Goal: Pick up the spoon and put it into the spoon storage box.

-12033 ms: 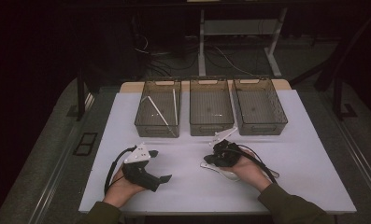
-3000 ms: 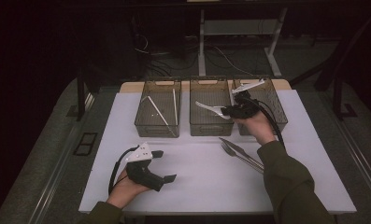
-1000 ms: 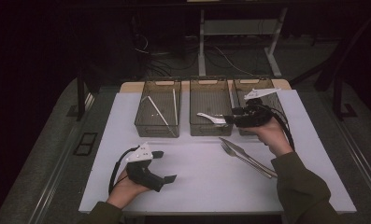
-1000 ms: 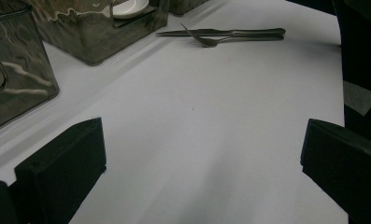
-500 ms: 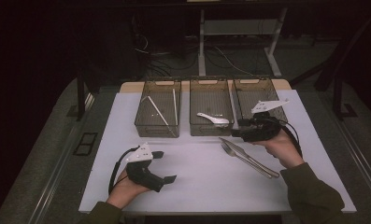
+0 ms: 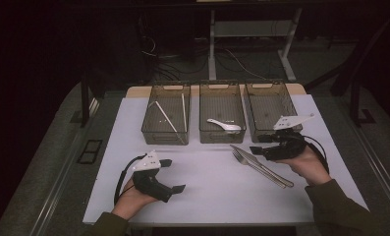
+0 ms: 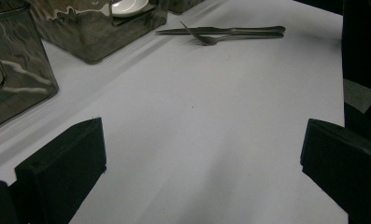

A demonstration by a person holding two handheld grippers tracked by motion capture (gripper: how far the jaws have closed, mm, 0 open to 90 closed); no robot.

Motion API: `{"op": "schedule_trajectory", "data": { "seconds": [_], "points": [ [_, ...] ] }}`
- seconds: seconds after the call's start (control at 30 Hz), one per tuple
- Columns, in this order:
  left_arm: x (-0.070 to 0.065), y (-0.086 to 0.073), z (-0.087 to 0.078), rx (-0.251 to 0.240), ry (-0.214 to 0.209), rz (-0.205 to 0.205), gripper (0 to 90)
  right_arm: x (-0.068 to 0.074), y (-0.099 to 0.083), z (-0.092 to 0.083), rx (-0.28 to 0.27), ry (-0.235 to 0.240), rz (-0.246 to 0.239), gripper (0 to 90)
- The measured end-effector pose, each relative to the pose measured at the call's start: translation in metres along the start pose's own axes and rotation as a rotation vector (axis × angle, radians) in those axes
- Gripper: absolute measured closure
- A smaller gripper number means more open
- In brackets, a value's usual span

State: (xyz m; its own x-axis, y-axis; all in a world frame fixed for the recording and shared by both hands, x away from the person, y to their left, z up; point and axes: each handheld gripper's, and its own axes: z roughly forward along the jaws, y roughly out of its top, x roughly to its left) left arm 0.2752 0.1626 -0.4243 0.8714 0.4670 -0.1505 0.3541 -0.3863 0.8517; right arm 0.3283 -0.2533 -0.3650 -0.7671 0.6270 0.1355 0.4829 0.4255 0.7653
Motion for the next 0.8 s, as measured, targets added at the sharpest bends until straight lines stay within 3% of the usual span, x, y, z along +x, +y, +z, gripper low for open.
{"op": "schedule_trajectory", "data": {
  "seconds": [0.47, 0.8],
  "points": [
    [-0.001, 0.000, 0.000, 0.002, 0.002, -0.003, 0.0, -0.002, -0.028, -0.014, 0.044, -0.012, 0.009, 49.7],
    [0.000, 0.000, 0.000, 0.005, 0.004, -0.002, 0.0, -0.006, -0.044, -0.020, 0.126, -0.048, 0.055, 57.0]
  ]
}}
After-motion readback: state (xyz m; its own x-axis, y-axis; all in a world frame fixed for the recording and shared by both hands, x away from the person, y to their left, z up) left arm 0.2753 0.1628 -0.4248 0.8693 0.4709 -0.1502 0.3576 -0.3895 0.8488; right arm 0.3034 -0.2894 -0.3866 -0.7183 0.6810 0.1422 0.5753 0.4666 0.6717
